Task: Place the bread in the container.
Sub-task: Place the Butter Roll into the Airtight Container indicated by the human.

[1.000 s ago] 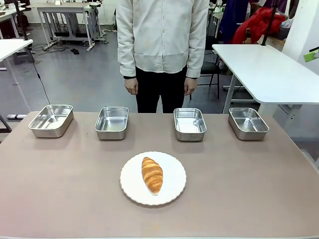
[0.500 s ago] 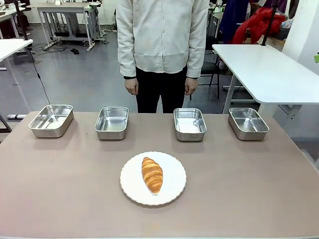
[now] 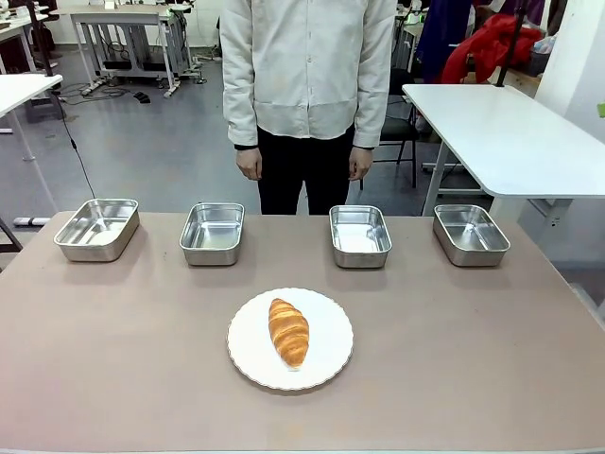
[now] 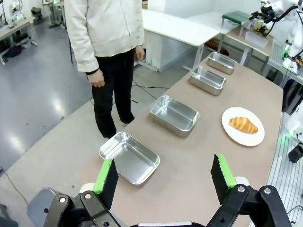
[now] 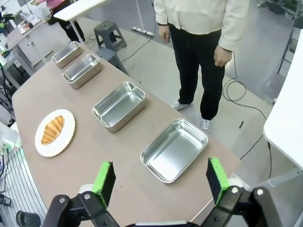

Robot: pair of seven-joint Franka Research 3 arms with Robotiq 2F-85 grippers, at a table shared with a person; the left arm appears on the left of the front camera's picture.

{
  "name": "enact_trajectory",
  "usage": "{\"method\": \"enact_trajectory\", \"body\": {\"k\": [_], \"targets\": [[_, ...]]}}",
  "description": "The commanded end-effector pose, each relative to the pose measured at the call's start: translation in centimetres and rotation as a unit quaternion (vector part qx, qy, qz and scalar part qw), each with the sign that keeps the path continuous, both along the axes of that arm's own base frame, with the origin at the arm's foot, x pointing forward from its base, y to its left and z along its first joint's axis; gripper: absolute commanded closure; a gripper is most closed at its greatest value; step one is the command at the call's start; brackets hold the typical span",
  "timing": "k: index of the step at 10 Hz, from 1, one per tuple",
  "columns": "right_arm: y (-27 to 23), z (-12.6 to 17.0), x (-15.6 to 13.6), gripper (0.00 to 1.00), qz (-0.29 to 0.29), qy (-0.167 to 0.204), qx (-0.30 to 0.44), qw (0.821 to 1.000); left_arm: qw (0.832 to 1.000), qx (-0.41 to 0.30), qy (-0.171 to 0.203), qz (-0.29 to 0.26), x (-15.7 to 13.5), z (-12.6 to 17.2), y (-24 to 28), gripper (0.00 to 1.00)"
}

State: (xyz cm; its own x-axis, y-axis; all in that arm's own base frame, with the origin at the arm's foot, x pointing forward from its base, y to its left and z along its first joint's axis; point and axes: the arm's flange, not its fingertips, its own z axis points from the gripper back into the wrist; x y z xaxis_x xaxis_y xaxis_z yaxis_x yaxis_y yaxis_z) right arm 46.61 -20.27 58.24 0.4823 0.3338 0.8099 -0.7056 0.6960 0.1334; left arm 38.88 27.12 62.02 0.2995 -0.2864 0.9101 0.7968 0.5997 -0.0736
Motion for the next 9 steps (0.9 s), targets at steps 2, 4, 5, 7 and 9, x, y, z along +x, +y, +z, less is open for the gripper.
{"method": "enact_trajectory", "body": {"k": [2, 4, 5, 7, 9], "targets": [[-0.01, -0.06, 0.0, 0.0, 0.003, -0.001, 0.001, 1.0, 1.0, -0.002, -0.007, -0.003, -0.44, -0.11, 0.55, 0.0], [-0.01, -0.06, 0.0, 0.0, 0.003, -0.001, 0.001, 1.0, 1.0, -0.002, -0.007, -0.003, -0.44, -0.11, 0.55, 0.0], [-0.01, -0.06, 0.0, 0.0, 0.003, -0.001, 0.001, 1.0, 1.0, -0.002, -0.007, -0.003, -0.44, -0.11, 0.55, 0.0], [-0.01, -0.06, 0.0, 0.0, 0.003, -0.001, 0.001, 1.0, 1.0, -0.002, -0.007, -0.003, -0.44, -0.11, 0.55, 0.0], [-0.01, -0.06, 0.0, 0.0, 0.003, -0.001, 0.001, 1.0, 1.0, -0.002, -0.007, -0.003, -0.44, -0.11, 0.55, 0.0]]}}
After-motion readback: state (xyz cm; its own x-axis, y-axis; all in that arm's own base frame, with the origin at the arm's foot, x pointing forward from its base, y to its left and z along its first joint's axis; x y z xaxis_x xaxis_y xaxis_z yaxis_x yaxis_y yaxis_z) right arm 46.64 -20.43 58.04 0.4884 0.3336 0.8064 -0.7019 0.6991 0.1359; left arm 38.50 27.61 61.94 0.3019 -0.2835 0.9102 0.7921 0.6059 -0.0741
